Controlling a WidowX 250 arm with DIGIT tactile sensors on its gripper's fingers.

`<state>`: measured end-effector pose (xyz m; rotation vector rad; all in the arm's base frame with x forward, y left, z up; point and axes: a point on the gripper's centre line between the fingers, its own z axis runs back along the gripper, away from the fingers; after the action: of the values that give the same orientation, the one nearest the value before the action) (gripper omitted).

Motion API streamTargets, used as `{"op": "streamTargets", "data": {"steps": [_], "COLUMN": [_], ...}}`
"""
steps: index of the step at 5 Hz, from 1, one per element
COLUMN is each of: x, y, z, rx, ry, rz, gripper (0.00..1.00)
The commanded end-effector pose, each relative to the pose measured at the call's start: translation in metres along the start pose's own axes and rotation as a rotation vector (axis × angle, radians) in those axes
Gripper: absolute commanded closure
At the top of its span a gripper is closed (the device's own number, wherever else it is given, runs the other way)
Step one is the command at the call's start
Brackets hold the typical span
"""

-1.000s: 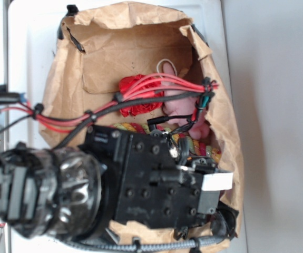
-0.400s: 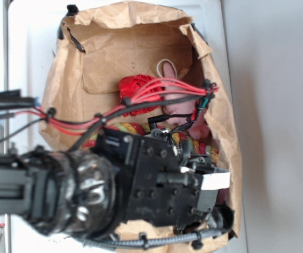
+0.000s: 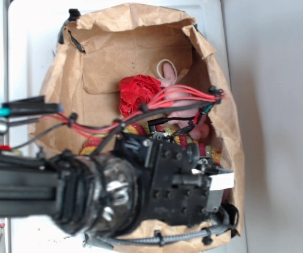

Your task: Grab the rock.

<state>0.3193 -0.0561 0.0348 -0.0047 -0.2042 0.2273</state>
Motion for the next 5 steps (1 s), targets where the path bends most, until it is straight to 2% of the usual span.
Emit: {"op": "streamTargets", "data": {"steps": [1,2,3,4,5], "x": [-0.014,-0.015,-0.013,-0.009,-0.002], "y": [-0.014,-0.013,-0.011,0.006,0.015], "z": [0.007,0.007,0.011,0.028,0.039], "rx": [-0.013,-0.009,-0.016,-0.051,-0.058], "ry": [-0.021,-0.022,-0.035,-0.048,-0.06], "rz": [-0.042,-0.029,-0.026,0.003,0.018], "gripper": [0.0,1.0,1.0,1.0,1.0]}}
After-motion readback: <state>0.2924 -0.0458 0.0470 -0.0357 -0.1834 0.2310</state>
